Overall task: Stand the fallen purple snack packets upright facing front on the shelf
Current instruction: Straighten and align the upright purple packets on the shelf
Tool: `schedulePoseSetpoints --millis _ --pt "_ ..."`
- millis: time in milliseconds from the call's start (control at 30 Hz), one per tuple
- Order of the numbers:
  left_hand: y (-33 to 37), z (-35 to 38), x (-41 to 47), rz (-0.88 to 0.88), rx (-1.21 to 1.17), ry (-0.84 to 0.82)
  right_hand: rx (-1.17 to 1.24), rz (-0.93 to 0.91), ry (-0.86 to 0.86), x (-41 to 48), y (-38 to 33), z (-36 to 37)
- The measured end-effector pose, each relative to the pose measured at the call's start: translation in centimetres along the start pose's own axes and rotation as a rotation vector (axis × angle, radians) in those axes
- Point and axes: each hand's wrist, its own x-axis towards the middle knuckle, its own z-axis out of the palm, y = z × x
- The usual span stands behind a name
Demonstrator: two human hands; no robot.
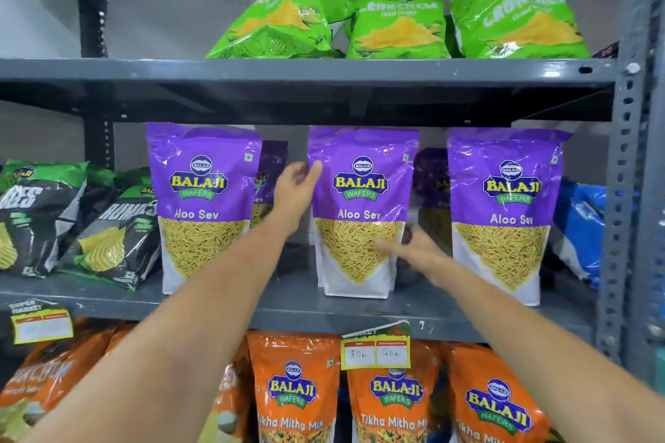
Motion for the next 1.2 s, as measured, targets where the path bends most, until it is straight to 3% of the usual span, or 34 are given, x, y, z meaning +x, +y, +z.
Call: schedulePoseSetpoints --millis 200,367,533,767,1033,1100,1200 --pt "4.0 1.3 4.6 0.086 0.215 0.1 -0.076 -0.019 -0.047 0.4 2.7 0.8" --pt "4.8 1.3 4.7 0.006 0.102 0.124 -0.072 -0.028 -0.045 0.3 3.2 0.5" --pt "4.4 0.7 3.1 -0.031 0.03 -0.058 -0.038 -0.023 -0.061 0.3 3.6 0.6" --pt "-5.3 -2.5 -4.1 -0.201 0.428 -0.5 0.007 -0.014 -0.053 0.5 3.9 1.4" --pt "-7.5 -2.5 -5.2 -0.211 0.42 -0.506 -0.05 -0.006 -0.057 0.5 4.0 1.7" --pt "-7.3 -2.8 -5.3 -0.232 0.481 -0.527 -0.145 -0.048 0.024 -0.3 3.9 2.0" --pt "-7.6 -3.9 -5.0 -0.277 0.539 -0.548 -0.224 -0.24 0.364 -1.6 3.5 2.4"
